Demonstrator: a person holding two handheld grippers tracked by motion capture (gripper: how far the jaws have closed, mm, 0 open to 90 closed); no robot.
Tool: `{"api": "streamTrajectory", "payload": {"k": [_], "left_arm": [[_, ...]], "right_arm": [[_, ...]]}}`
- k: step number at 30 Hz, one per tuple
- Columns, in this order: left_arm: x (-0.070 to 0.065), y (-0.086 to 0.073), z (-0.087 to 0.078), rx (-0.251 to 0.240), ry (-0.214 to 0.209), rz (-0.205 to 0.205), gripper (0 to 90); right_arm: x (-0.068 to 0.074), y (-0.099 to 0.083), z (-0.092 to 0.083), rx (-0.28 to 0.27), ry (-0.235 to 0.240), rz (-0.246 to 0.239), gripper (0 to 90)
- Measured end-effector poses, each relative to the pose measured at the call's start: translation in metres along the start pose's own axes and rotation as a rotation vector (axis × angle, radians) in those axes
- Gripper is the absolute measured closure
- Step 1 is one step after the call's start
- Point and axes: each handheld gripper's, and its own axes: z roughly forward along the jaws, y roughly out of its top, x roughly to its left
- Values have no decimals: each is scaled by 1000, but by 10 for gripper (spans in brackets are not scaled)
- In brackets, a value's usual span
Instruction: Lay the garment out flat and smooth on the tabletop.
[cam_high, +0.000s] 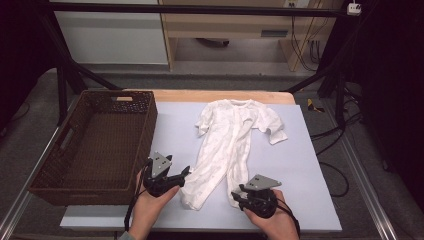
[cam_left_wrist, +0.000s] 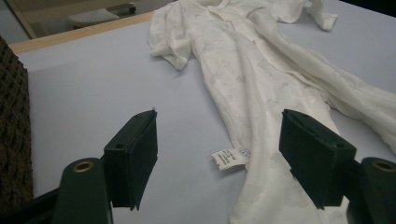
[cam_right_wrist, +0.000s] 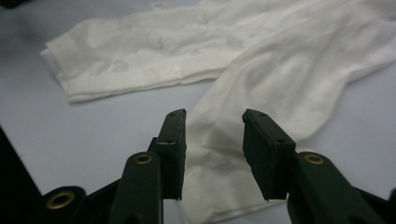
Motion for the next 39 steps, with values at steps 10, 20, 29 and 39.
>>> {"api": "streamTrajectory", "payload": {"k": [10, 20, 29, 39], "left_arm": [[-1, -2, 2, 7, -3, 4, 275], [-1, 0, 0, -2, -2, 5, 275], [-1, 2, -2, -13, -1, 1, 275], [-2, 2, -2, -8, -4, 7, 275]], "right_arm": [[-52, -7, 3, -32, -126, 130, 686], [-54, -12, 13, 13, -96, 150, 676], [-53, -22, 14, 78, -48, 164, 696], [-43, -28, -5, 119, -68, 137, 884]]}}
